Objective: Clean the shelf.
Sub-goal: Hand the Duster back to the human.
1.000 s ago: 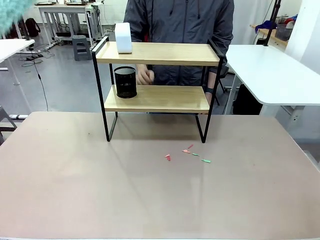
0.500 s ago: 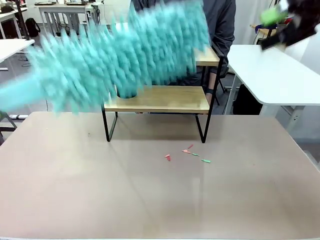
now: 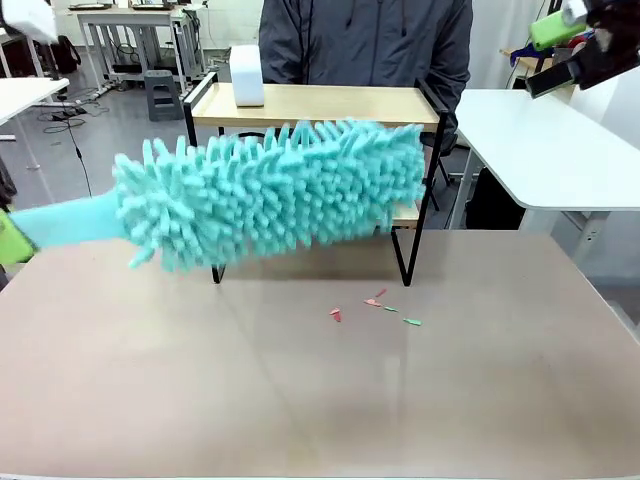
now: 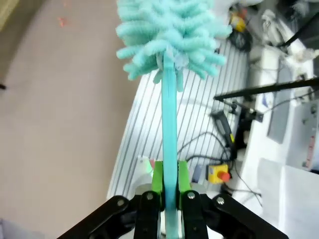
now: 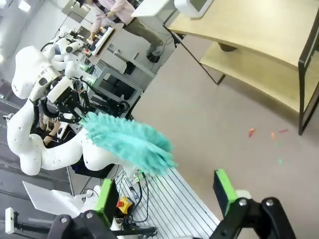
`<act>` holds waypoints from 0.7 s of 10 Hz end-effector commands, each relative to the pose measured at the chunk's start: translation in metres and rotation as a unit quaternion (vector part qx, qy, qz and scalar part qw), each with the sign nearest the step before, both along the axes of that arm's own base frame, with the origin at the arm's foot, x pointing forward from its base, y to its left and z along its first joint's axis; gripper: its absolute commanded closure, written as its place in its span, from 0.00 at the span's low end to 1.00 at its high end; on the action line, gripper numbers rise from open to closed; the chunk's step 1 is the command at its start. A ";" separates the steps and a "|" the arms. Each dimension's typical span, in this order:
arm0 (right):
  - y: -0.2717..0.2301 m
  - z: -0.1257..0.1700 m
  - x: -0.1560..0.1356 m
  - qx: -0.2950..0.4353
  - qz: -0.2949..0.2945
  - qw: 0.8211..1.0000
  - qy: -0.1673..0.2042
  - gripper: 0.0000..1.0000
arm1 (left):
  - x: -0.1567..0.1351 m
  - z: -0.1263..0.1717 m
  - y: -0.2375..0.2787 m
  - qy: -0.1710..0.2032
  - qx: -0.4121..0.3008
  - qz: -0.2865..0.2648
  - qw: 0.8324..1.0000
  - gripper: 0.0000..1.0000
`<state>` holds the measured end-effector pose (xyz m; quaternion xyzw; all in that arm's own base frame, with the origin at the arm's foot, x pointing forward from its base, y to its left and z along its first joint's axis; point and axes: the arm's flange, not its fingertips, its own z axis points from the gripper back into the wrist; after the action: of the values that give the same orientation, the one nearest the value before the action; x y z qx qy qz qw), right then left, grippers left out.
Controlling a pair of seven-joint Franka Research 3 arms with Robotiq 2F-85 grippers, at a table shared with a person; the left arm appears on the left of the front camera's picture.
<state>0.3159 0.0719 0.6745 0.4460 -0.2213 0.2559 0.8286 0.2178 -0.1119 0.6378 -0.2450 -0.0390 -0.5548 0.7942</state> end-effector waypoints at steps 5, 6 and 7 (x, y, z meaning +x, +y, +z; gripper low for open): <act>0.135 -0.055 0.082 -0.069 0.259 0.957 0.109 0.00 | 0.042 -0.014 -0.054 0.047 0.026 -0.089 0.995 0.87; 0.152 -0.075 0.083 -0.089 0.277 0.948 0.129 0.00 | 0.048 -0.014 -0.053 0.058 0.007 -0.092 0.994 0.87; 0.162 -0.093 0.083 -0.091 0.301 0.936 0.156 0.00 | 0.054 -0.014 -0.050 0.090 -0.020 -0.086 0.992 0.87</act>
<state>0.3929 0.2431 0.5779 0.4661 0.0607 0.4159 0.7785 0.2682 -0.1689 0.6172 -0.2676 0.0393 -0.5998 0.7530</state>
